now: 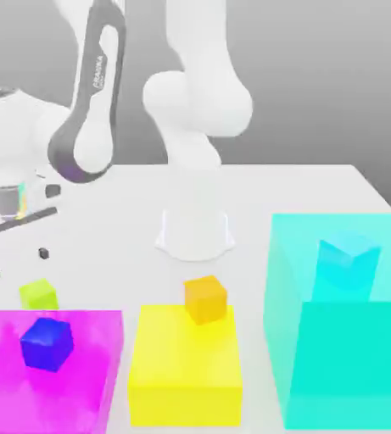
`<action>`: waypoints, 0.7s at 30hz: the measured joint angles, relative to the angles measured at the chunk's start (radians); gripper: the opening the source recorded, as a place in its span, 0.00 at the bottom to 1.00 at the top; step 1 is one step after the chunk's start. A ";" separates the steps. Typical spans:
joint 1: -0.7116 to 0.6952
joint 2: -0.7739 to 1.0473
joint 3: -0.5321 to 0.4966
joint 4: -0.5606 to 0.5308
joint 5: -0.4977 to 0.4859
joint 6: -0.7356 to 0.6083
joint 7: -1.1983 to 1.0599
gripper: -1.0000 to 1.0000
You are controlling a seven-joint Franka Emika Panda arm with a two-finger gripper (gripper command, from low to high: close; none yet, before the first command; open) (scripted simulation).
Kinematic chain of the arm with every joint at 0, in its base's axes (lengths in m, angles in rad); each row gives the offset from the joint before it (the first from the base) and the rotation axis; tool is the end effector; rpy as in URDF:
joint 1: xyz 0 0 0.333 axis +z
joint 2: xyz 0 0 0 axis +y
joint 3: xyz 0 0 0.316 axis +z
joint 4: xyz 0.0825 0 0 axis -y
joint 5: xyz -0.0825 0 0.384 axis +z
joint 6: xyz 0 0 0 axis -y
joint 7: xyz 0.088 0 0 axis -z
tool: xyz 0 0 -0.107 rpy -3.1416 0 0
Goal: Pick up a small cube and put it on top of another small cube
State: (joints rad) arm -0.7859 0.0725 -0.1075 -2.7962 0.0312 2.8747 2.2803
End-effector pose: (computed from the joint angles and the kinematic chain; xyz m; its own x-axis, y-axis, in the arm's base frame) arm 0.2340 -0.2953 0.1883 -0.9981 0.0618 -0.0047 0.0618 0.9981 -0.0045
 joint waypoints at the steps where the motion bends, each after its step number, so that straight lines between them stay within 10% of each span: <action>1: -0.003 0.035 0.008 0.004 0.015 0.028 -0.005 0.50; 5: -0.043 0.178 0.061 0.027 0.060 0.144 -0.033 0.50; 6: -0.052 0.207 0.071 0.033 0.065 0.168 -0.036 0.00; 21: -0.003 -0.029 0.042 0.012 -0.016 -0.045 -0.014 0.00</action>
State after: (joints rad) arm -0.7893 0.0438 -0.0651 -2.7839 0.0153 2.8301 2.2661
